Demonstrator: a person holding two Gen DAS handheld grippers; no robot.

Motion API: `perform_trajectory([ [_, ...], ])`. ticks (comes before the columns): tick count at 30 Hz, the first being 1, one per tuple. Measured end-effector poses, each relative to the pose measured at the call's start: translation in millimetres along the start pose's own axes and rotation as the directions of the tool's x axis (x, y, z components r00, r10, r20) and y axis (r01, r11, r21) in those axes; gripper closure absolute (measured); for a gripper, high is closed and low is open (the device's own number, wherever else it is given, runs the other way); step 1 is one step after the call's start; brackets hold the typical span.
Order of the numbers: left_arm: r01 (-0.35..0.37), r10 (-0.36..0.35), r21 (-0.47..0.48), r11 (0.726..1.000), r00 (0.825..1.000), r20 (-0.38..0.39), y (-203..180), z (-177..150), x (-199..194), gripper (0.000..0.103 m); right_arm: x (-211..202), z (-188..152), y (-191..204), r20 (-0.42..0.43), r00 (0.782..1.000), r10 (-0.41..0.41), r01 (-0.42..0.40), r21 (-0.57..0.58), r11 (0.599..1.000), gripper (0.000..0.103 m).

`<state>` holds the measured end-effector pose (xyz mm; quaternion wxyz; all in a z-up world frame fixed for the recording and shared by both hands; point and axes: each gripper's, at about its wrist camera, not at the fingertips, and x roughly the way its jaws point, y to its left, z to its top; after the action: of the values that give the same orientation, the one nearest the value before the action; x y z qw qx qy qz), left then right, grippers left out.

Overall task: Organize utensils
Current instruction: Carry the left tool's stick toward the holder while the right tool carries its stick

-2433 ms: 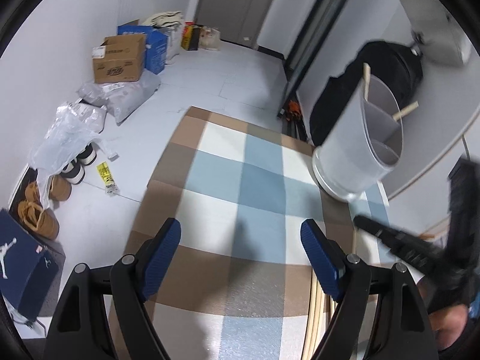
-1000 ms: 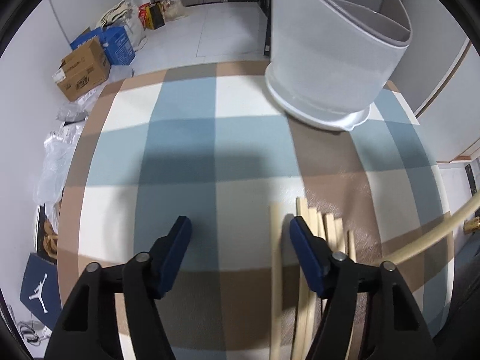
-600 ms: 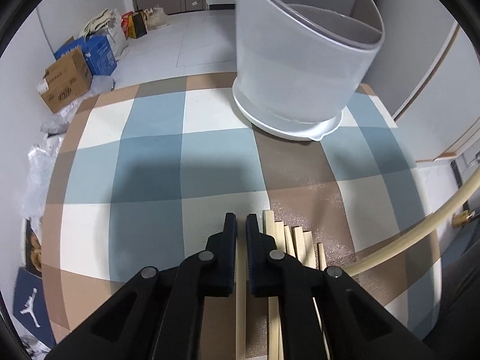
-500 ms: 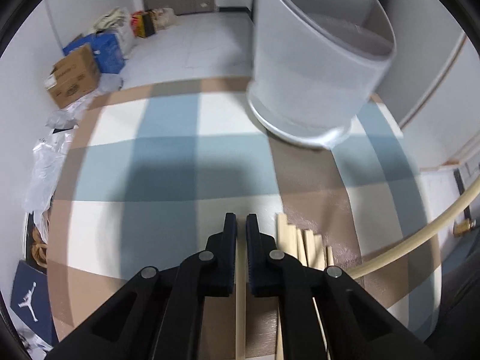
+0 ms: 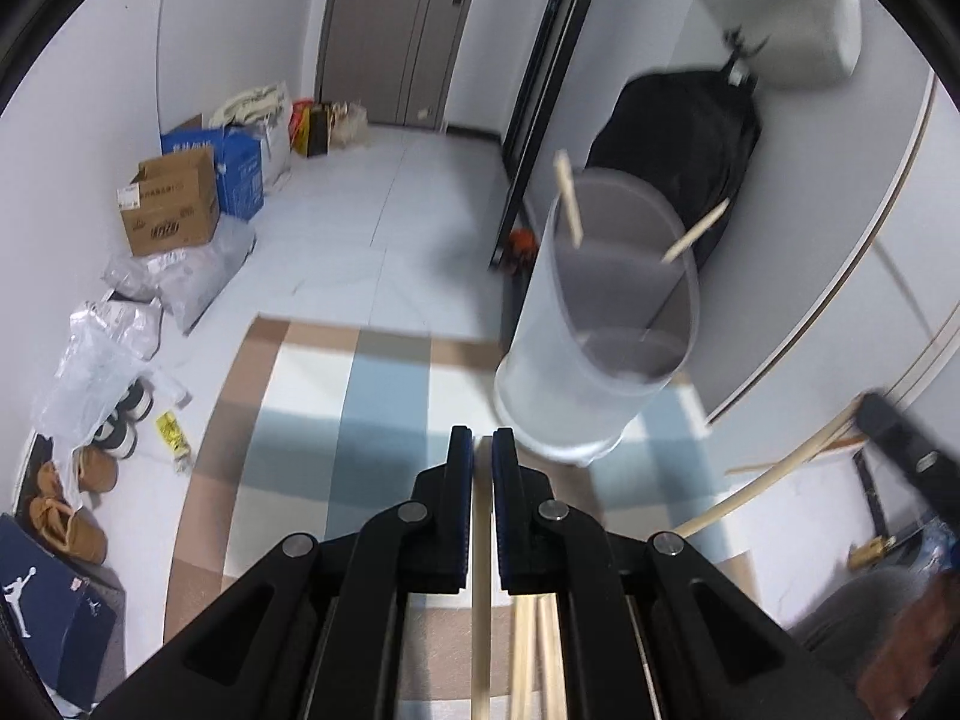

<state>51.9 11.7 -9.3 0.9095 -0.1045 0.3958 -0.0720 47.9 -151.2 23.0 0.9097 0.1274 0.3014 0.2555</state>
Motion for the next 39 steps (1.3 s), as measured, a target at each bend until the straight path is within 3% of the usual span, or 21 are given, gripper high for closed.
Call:
perform_trajectory([
  [6,0.082,-0.073,-0.065,0.995,0.988,0.138,9.0,30.5,-26.1,0.101,-6.4,16.6,5.9,0.006,1.0,-0.003,0.003,-0.019,1.0,0.1],
  [9,0.115,-0.098,-0.063,0.991,0.971,0.218,5.6,45.5,-41.1,0.101,-13.3,33.7,7.9,0.018,1.0,0.0,0.001,-0.027,1.0,0.1],
  [16,0.152,-0.131,-0.023,0.988,0.91,0.393,-11.0,90.1,-64.0,0.101,-27.9,94.3,10.2,0.038,0.999,0.004,-0.002,-0.057,0.998,0.1],
  [22,0.15,-0.124,-0.022,0.988,0.884,0.45,-20.6,140.5,-50.8,0.101,-27.1,149.0,12.8,0.059,0.998,-0.016,0.022,-0.103,0.994,0.1],
  [28,0.146,-0.129,-0.001,0.989,0.876,0.464,-29.8,173.8,-32.8,0.1,-4.2,189.7,11.2,0.051,0.998,-0.035,0.042,-0.128,0.991,0.1],
  [39,0.137,-0.121,0.004,0.991,0.857,0.501,-26.3,189.5,13.4,0.1,36.0,226.2,-13.9,-0.001,0.999,-0.05,0.05,-0.124,0.991,0.1],
])
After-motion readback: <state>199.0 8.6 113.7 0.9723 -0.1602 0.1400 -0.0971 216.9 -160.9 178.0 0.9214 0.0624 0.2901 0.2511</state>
